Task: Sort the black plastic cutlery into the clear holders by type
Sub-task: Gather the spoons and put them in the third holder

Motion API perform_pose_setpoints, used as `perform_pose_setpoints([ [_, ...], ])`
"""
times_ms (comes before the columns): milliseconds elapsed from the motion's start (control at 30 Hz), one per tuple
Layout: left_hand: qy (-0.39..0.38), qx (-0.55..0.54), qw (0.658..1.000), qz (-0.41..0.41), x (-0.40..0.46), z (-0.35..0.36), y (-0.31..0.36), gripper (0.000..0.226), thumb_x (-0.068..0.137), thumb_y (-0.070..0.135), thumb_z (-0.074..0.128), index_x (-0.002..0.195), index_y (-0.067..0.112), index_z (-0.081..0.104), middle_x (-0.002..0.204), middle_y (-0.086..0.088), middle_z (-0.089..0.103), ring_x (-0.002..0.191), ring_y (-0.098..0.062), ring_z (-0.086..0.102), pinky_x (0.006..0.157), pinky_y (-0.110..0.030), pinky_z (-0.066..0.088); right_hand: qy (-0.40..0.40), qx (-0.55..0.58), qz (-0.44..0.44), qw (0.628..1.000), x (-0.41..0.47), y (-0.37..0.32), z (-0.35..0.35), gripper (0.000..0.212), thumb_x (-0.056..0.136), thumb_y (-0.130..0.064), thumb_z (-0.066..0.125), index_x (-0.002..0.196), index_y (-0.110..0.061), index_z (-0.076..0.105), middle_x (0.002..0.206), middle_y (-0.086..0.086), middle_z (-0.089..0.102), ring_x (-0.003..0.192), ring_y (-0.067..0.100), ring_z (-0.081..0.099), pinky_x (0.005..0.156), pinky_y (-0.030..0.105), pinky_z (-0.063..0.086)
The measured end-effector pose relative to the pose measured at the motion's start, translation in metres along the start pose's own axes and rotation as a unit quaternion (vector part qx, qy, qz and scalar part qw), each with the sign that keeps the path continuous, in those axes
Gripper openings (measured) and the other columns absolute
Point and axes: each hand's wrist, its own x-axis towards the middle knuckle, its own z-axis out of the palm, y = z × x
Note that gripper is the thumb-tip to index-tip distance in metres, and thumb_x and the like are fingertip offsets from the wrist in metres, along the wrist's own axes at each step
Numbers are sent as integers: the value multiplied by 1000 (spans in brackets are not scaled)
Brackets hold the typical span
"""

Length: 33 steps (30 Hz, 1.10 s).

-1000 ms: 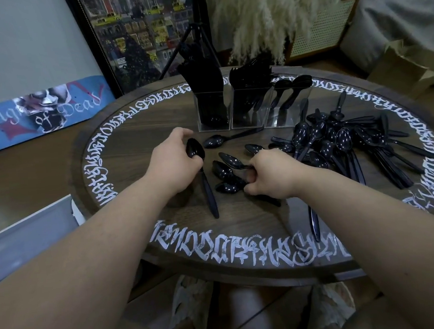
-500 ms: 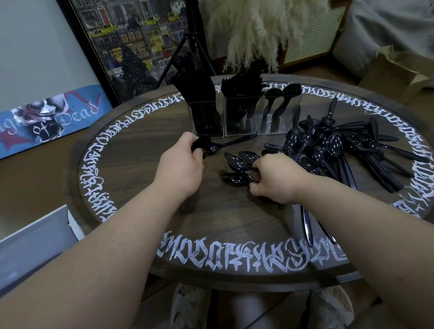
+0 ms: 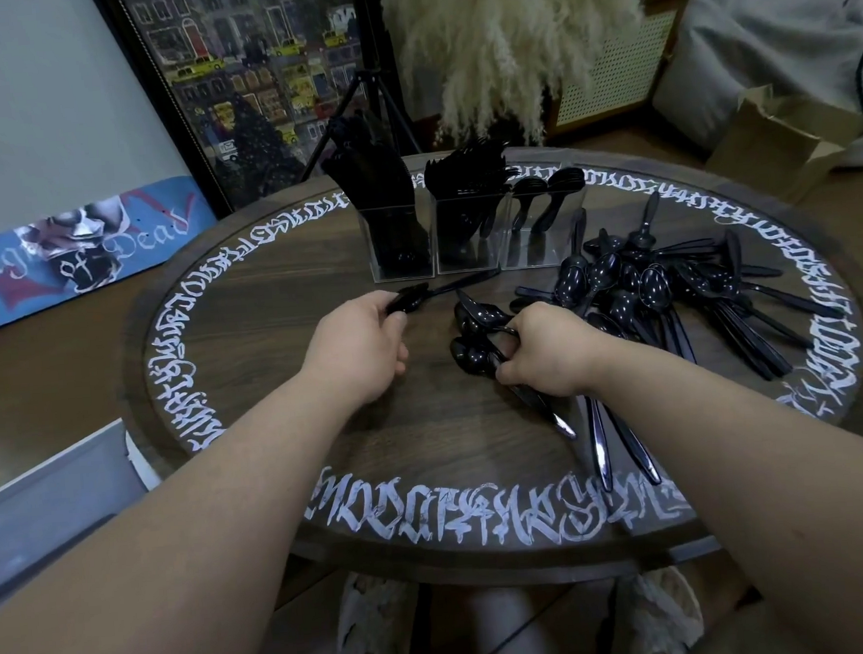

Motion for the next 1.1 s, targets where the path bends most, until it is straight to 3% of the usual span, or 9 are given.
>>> perform_pose_setpoints([
  [133,6,66,998,-2,2,-1,3,27,100,30,44,90,15,63,74,-4,62,80,-29,62,73,-33,46,28,131,11,991,0,-3,0,22,80,-12,67,68,-11,49,64,4,48,62,18,46,60,27,39],
  [233,-9,34,999,-12,1,3,7,34,99,31,46,72,14,59,66,-1,61,67,-19,57,62,-26,42,56,265,5,963,-1,-13,-2,23,79,-10,69,71,-13,48,62,3,47,46,9,37,46,21,31],
  [333,-73,-74,994,-20,-3,11,12,32,99,27,48,73,15,61,69,-2,64,62,-13,56,60,-24,44,56,320,-11,946,-1,-22,1,33,75,-6,71,62,-18,43,68,6,49,41,4,35,41,18,30],
  [633,-152,-195,967,-66,-9,10,19,25,103,29,35,91,18,53,70,-2,61,67,-15,63,61,-27,43,45,335,-49,940,-1,-25,0,34,87,-15,67,60,-17,47,41,-16,45,35,-1,39,40,13,29],
  [733,-125,-159,978,-52,-6,12,17,25,103,26,36,85,16,50,65,-1,50,57,-16,52,59,-30,42,48,333,-37,941,2,-26,3,41,90,-21,65,55,-20,43,38,-14,34,35,3,31,47,23,26],
  [900,-46,-120,991,-42,3,13,14,24,99,29,46,101,12,62,74,-1,54,76,-22,49,73,-36,42,84,309,-50,946,-2,-25,-2,20,86,-9,67,68,-8,56,47,-9,51,32,0,39,37,10,29],
  [967,-37,-121,991,-51,2,12,15,19,99,25,45,94,14,60,74,-5,57,69,-22,55,66,-31,43,92,304,-51,947,-3,-25,-1,16,82,-8,70,72,-3,59,57,4,61,41,1,50,46,15,40],
  [1033,-71,-145,985,-63,-3,14,18,19,101,24,40,91,18,55,85,-11,64,75,-23,63,66,-32,46,91,272,-48,957,-1,-25,2,17,78,-11,74,68,-5,62,66,10,68,65,19,65,68,34,53],
  [1100,-125,-178,972,-83,-9,16,22,20,103,25,34,100,17,53,92,-11,68,77,-25,65,66,-31,45,76,241,-50,966,-1,-28,4,14,80,-13,71,69,-8,65,71,10,70,75,23,67,79,39,52],
])
